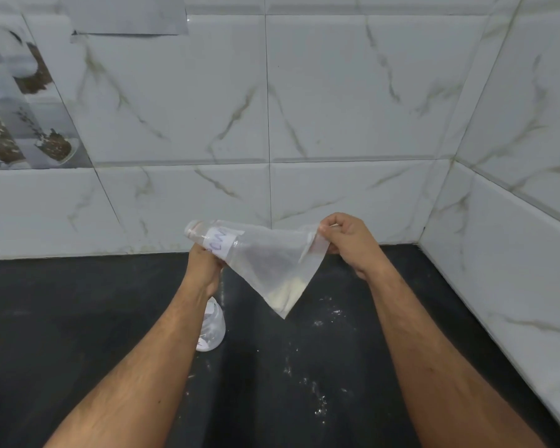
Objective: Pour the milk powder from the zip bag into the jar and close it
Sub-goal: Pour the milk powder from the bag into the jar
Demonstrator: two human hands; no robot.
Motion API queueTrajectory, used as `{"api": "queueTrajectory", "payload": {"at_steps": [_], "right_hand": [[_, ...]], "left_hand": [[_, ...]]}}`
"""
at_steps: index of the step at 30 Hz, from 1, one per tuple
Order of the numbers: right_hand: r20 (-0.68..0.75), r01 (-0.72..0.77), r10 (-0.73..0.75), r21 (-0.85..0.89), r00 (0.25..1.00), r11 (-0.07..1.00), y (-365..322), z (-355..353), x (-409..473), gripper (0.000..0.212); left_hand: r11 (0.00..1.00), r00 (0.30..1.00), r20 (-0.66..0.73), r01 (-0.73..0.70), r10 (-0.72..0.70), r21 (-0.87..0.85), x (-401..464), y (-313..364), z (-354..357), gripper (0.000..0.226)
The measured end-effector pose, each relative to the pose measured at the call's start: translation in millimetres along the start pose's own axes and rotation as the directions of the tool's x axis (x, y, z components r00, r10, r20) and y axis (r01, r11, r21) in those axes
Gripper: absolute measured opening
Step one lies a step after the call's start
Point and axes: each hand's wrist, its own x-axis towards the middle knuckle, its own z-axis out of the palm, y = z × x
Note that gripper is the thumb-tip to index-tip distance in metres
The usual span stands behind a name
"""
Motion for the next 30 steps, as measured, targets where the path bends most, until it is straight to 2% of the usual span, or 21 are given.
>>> {"api": "queueTrajectory", "payload": {"at_steps": [2, 5, 7, 11, 15, 18, 21, 23, 26, 30], "right_hand": [[-0.103, -0.029, 0.033, 0.039, 0.994, 0.999, 4, -2, 2, 0.016], [-0.148, -0.119, 0.136, 0.118, 0.979, 0.986, 14, -5, 3, 0.011], [-0.202, -0.197, 0.227, 0.157, 0.953, 0.968, 25, -7, 4, 0.009], [-0.241, -0.315, 0.389, 0.294, 0.889, 0.902, 40, -7, 6, 0.013], [-0.200, -0.387, 0.480, 0.372, 0.854, 0.844, 53, -2, 3, 0.031], [-0.162, -0.357, 0.506, 0.532, 0.847, 0.768, 61, 5, -7, 0.040], [-0.256, -0.275, 0.533, 0.634, 0.806, 0.722, 70, 13, -23, 0.058], [-0.251, -0.263, 0.533, 0.655, 0.808, 0.708, 82, 24, -39, 0.055], [-0.181, -0.309, 0.584, 0.706, 0.791, 0.638, 98, 51, -67, 0.045], [-0.127, -0.358, 0.698, 0.786, 0.705, 0.504, 117, 102, -102, 0.055]], "left_hand": [[0.999, 1.000, 0.011, -0.020, 0.020, 0.032, -2, 2, -2, 0.030], [0.987, 0.995, 0.061, -0.082, 0.074, 0.137, -5, 13, 4, 0.031], [0.957, 0.983, 0.089, -0.175, 0.158, 0.233, -7, 24, 11, 0.030], [0.812, 0.912, 0.260, -0.403, 0.318, 0.422, -11, 50, 32, 0.021], [0.704, 0.852, 0.376, -0.517, 0.365, 0.487, -19, 80, 59, 0.015], [0.659, 0.836, 0.408, -0.544, 0.368, 0.520, -18, 95, 71, 0.013], [0.461, 0.785, 0.431, -0.614, 0.445, 0.641, -15, 103, 74, 0.017], [0.334, 0.762, 0.449, -0.622, 0.467, 0.708, -15, 109, 74, 0.022], [0.202, 0.788, 0.423, -0.550, 0.448, 0.810, -16, 117, 76, 0.021], [0.108, 0.819, 0.391, -0.473, 0.420, 0.874, -16, 126, 82, 0.015]]}}
